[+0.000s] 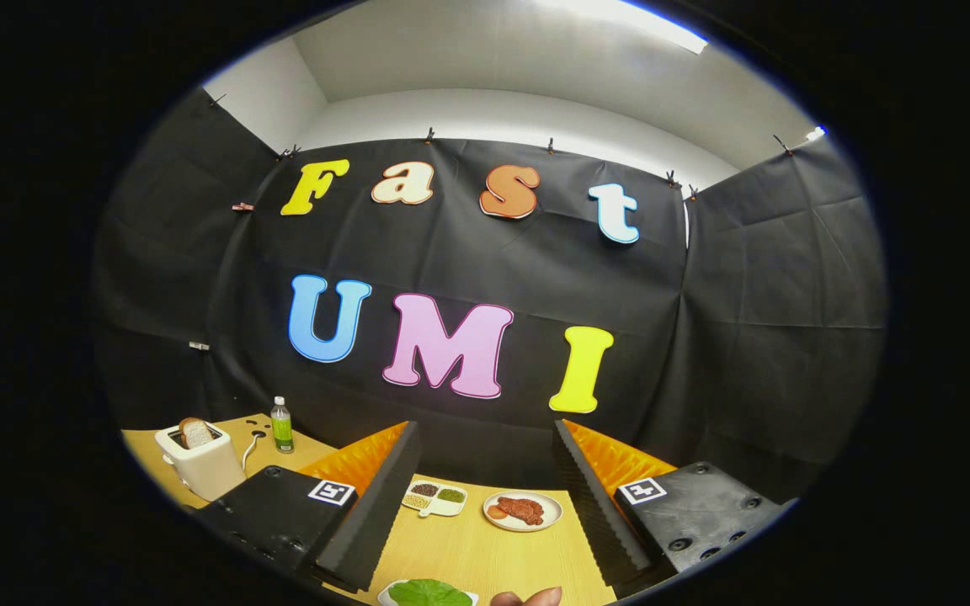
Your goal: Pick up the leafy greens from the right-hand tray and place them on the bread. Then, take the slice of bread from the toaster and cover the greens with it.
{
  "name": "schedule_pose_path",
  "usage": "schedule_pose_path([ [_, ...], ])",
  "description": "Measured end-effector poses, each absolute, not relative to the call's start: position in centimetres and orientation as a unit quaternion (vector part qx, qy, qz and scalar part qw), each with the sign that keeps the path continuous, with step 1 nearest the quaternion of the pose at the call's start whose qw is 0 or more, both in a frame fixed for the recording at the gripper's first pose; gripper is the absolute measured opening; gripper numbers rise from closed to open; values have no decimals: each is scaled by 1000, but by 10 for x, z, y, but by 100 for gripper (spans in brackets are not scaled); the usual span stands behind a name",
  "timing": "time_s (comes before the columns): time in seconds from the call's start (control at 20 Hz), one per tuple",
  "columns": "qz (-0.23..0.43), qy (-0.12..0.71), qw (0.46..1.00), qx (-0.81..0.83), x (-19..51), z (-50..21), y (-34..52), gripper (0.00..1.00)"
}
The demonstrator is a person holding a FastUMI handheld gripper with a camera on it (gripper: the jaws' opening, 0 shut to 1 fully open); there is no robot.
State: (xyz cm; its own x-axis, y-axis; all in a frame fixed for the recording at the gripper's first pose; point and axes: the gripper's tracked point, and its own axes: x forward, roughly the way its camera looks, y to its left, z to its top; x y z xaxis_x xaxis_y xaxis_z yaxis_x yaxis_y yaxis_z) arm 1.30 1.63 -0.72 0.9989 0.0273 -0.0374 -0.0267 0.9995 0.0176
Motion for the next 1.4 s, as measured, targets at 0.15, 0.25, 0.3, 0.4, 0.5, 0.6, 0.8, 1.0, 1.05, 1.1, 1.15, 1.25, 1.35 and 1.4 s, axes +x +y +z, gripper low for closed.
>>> schedule_pose_path([
  [0.15, 40, 46, 998, 3, 13, -23, 28, 97],
  [0.25, 65, 91, 994, 2, 9, -47, 38, 97],
  [0.3, 74, 119, 990, 2, 6, -63, 41, 97],
  [0.4, 93, 171, 981, 7, -2, -94, 50, 98],
  [0.5, 111, 228, 967, 8, -13, -132, 59, 98],
  [0.6, 130, 284, 950, 5, -27, -174, 71, 98],
  [0.8, 153, 378, 913, -2, -55, -255, 84, 96],
  [1.0, 148, 459, 876, 5, -69, -326, 88, 89],
  [1.05, 142, 478, 867, 15, -72, -342, 90, 88],
  [1.1, 140, 496, 856, 28, -77, -357, 94, 84],
  [1.15, 137, 512, 848, 36, -79, -371, 98, 83],
  [1.25, 130, 539, 831, 38, -85, -397, 102, 81],
  [1.35, 127, 558, 819, 32, -85, -416, 105, 78],
  [1.4, 126, 564, 815, 31, -84, -422, 107, 74],
])
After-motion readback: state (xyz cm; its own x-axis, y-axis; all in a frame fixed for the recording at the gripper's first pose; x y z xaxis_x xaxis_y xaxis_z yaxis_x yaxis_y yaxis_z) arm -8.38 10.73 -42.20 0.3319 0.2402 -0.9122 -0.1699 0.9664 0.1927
